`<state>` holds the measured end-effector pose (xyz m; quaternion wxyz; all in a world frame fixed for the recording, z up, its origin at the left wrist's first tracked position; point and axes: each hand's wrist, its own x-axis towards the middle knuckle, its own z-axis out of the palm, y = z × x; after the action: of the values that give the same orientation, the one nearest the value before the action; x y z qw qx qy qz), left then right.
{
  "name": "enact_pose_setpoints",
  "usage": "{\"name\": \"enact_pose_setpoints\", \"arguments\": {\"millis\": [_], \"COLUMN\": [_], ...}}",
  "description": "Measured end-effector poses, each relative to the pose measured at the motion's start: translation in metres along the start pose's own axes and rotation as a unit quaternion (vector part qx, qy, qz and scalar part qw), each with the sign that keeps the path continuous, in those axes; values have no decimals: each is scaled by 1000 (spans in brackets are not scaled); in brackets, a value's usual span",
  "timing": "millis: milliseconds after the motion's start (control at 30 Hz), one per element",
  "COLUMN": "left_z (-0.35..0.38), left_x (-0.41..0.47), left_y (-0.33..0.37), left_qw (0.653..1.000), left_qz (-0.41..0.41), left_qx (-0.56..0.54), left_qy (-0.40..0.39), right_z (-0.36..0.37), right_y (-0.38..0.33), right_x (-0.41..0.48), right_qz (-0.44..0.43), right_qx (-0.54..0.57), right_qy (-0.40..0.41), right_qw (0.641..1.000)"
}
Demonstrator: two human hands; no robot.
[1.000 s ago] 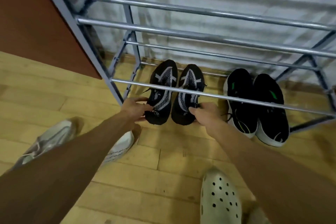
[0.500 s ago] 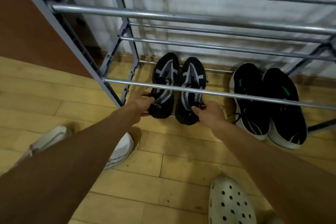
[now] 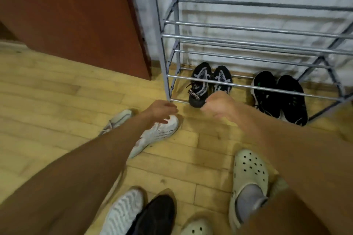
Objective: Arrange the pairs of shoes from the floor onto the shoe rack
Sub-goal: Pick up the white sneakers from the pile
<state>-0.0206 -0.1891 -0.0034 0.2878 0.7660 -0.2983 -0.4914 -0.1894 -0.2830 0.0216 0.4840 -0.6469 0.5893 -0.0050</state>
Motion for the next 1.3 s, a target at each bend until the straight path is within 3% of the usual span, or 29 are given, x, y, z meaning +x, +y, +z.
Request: {"name": "enact_pose_setpoints", "arguments": {"millis": [233,500,767,900,1100,1300], "left_z": [-63,-70,-62,-65,-69,-57], "left_x": [-132,-208,-150,-96,-12,16], "left_y": [-76,-177,-192,-178,-191,-171], "left_qw": [998,991,987,963,915,914], "left_qz": [-27,-125,-120,-70,-74,-123], "left_qx": [-44,-17,80,232,395,368], "left_qy": [28,38,71,113,26,124], "right_z": [76,173,183,178,174,150], "right_y": [-42,-13,3,14,31,56], "right_x": [-100,-158,-128,-96,-48,-17], "right_qz": [-9,35,14,0,-8,13], "right_qx": [34,-24,-81,-118,-143,-164], "right_qy": [-51,-143,-130,-129,-156,-142], "right_qw": [998,989,988,984,977,976]}}
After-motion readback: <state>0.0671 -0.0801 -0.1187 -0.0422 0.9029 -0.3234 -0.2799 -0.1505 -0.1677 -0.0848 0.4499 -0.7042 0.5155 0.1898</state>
